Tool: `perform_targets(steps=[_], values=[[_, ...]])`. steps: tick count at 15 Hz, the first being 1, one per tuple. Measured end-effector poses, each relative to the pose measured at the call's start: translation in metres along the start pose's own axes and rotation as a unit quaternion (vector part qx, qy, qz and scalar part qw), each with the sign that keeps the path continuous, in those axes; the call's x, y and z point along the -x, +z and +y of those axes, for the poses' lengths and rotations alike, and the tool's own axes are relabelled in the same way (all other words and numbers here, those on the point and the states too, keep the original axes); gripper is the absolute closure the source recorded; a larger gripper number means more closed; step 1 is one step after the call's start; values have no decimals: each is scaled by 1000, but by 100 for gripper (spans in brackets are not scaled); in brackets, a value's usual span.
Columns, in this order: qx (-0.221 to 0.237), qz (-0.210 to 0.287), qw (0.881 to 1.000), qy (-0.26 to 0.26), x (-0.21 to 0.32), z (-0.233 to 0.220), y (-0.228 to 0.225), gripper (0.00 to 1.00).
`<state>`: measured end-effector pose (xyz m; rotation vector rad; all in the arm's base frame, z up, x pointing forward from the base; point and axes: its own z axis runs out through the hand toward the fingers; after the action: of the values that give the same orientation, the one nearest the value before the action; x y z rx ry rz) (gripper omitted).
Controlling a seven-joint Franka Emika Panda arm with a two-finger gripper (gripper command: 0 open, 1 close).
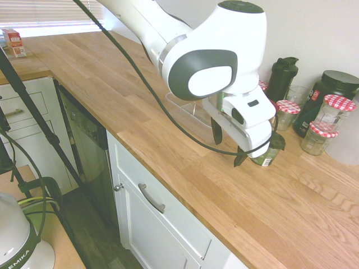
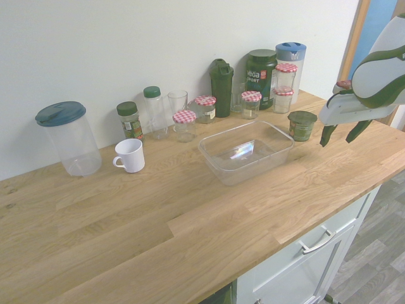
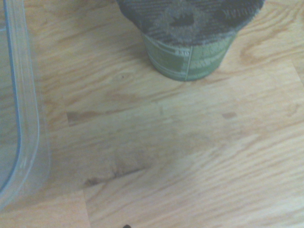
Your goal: Put the cereal into the container
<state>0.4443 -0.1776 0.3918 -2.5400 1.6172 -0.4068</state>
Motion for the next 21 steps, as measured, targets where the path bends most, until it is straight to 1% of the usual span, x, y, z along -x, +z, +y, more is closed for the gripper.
perform_targets(steps=[2, 5, 10, 16, 21], values=[[-5, 7, 1000, 3, -6, -11, 8, 0], [-8, 14, 1000, 23, -15, -25, 18, 0], [-5, 14, 999, 42, -25, -46, 33, 0], [-1, 15, 998, 66, -56, -68, 60, 0], [2, 13, 997, 78, -76, -89, 72, 0]])
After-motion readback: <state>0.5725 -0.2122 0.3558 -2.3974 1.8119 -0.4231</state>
